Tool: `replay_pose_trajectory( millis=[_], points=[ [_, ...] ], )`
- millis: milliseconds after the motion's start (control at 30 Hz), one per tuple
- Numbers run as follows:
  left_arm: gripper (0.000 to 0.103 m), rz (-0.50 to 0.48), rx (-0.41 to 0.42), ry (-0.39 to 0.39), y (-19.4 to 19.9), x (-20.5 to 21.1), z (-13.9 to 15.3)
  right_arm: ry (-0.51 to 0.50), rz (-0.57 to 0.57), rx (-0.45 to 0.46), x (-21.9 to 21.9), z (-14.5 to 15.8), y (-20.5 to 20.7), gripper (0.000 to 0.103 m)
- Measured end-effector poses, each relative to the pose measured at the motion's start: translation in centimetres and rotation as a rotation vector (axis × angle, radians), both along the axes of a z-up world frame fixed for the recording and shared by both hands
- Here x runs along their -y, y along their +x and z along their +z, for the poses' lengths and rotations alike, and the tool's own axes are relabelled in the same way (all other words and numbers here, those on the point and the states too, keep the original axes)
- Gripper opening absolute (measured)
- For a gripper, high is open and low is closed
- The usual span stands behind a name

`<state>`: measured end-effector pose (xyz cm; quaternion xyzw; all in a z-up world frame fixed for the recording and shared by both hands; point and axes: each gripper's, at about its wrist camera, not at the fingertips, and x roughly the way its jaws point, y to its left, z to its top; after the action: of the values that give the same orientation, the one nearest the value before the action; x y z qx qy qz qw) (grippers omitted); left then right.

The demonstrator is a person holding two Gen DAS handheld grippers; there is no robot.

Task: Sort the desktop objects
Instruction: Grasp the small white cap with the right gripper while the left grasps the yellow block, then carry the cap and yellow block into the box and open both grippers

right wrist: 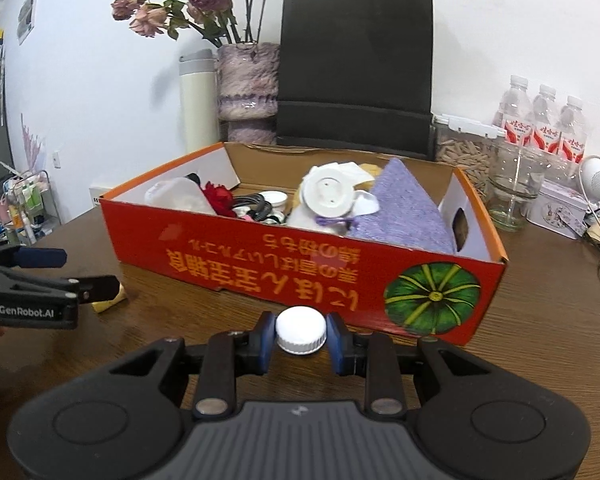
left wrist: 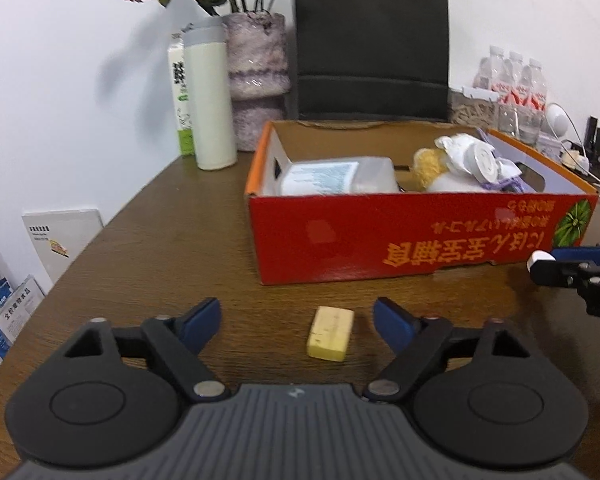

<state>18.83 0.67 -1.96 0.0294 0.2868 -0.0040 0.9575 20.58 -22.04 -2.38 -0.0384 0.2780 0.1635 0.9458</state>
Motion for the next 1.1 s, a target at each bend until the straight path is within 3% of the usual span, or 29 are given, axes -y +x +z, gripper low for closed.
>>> replay_pose_trajectory(
  millis=[133, 200, 333, 400, 833, 1100],
  points=[
    [0.070, -0.006, -0.016, -0.029, 0.3, 0.1, -0.2, -0.001, -0.005, -0.001, 0.5, -0.1, 0.0, 0.027],
    [0.053, -0.014, -0.042, -0.038, 0.5, 0.1, -0.3, 0.000, -0.006, 0.000, 0.7, -0.1, 0.1, 0.027],
    [0.036, -0.017, -0.061, -0.061, 0.5, 0.1, -0.5, 0.002, -0.006, 0.001, 0.7, -0.1, 0.1, 0.027],
    [0.023, -0.021, -0.061, -0.065, 0.5, 0.2, -0.5, 0.000, -0.005, 0.004, 0.6, -0.1, 0.0, 0.027],
    [0.021, -0.017, -0.027, -0.090, -0.2, 1.0, 0.0, -0.007, 0.006, 0.052, 0.0, 0.6, -1.0, 0.027],
    [0.021, 0.001, 0.130, -0.149, -2.1, 2.0, 3.5, 0.026, 0.007, 0.127, 0.0, 2.5, -2.3, 0.027]
  ],
)
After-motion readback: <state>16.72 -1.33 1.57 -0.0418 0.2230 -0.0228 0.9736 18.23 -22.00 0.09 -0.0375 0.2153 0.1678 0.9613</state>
